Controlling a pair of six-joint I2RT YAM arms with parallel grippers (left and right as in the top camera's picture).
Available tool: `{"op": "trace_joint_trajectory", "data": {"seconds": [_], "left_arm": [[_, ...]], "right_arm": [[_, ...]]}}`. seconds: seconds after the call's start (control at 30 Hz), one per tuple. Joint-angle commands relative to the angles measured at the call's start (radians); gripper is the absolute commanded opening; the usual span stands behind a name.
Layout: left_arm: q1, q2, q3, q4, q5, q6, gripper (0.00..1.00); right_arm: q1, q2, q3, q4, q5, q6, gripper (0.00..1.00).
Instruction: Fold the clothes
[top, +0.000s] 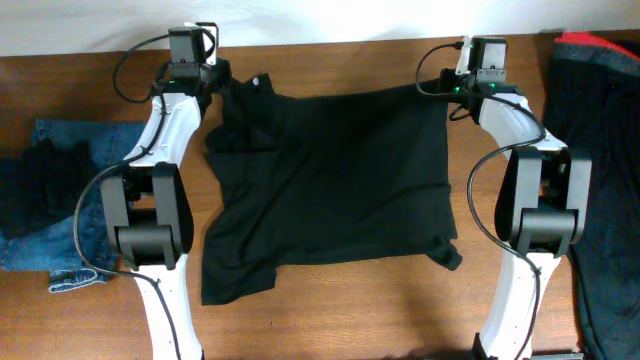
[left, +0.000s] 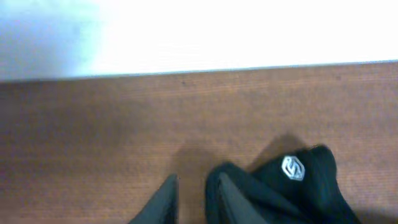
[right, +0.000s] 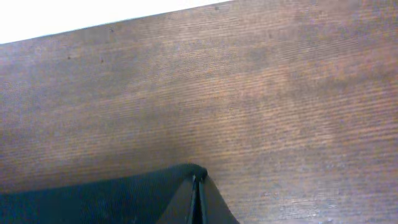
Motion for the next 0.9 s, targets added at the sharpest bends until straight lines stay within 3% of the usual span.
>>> {"op": "trace_joint_trajectory", "data": {"seconds": [0.0, 0.07, 0.1, 0.13, 0.17, 0.2, 0.33, 0.67, 0.87], "left_arm": [[0.024, 0.026, 0.019, 0.041, -0.014, -0.003, 0.34], [0.026, 0.026, 0.019, 0.029, -0.012, -0.003, 0.34], [0.026, 0.026, 0.019, 0.016, -0.008, -0.003, 0.37], [0.026, 0.026, 0.019, 0.005, -0.001, -0.003, 0.38], [0.025, 0.024, 0.020, -0.023, 0.037, -0.003, 0.39], [0.025, 0.019, 0.020, -0.047, 0.079, -0.002, 0.39], [0.024, -0.031, 0.020, -0.162, 0.156, 0.002, 0.39], [-0.071, -0.259, 0.020, -0.682, 0.156, 0.048, 0.44], [-0.180, -0.213, -0.017, -0.736, 0.154, 0.097, 0.53]], "right_arm": [[-0.003, 0.014, 0.023, 0.015, 0.006, 0.005, 0.04], [-0.003, 0.014, 0.023, 0.013, 0.006, 0.005, 0.04], [-0.003, 0.014, 0.023, 0.012, 0.006, 0.005, 0.12], [-0.003, 0.014, 0.022, 0.011, 0.006, 0.005, 0.38], [-0.003, 0.014, 0.023, 0.005, 0.006, 0.005, 0.78], [-0.003, 0.014, 0.023, -0.005, 0.006, 0.004, 0.99], [-0.004, 0.008, 0.042, -0.109, 0.005, -0.042, 0.99], [-0.004, -0.198, 0.164, -0.657, 0.014, -0.075, 0.99], [-0.003, -0.238, 0.163, -0.823, 0.020, -0.079, 0.99]]}}
